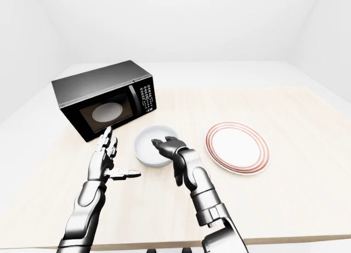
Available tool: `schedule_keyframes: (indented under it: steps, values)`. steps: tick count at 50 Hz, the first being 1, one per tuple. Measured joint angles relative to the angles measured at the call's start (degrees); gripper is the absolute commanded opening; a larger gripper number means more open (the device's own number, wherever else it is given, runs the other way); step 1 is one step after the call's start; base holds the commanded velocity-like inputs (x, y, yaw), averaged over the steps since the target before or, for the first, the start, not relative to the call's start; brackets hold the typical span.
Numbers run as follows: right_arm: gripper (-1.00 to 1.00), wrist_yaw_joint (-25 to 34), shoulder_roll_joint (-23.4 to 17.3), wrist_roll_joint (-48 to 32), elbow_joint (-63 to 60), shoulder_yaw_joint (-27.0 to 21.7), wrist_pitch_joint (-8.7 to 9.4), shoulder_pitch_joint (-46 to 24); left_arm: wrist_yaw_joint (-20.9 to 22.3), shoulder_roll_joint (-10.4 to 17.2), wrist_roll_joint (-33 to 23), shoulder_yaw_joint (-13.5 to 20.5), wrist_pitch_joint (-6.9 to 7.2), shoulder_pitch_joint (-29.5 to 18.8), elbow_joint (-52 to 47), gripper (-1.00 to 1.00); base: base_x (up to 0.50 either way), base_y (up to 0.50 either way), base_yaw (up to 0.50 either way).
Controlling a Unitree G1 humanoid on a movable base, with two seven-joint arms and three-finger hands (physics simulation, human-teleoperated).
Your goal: Pick up the white bowl and put it on the plate.
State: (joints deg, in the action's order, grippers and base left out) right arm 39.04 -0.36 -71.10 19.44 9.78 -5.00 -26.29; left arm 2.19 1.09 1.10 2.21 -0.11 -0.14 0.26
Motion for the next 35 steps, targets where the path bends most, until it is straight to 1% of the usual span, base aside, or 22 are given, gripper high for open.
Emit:
schedule_keyframes:
  steps: [35]
  values:
    - [1.0, -3.04, -0.06, -1.25, 4.46, 0.39, 0.0, 0.46, 0.0, 0.0, -0.01, 0.0, 0.0, 0.0, 0.0, 1.0, 0.0, 0.0, 0.0]
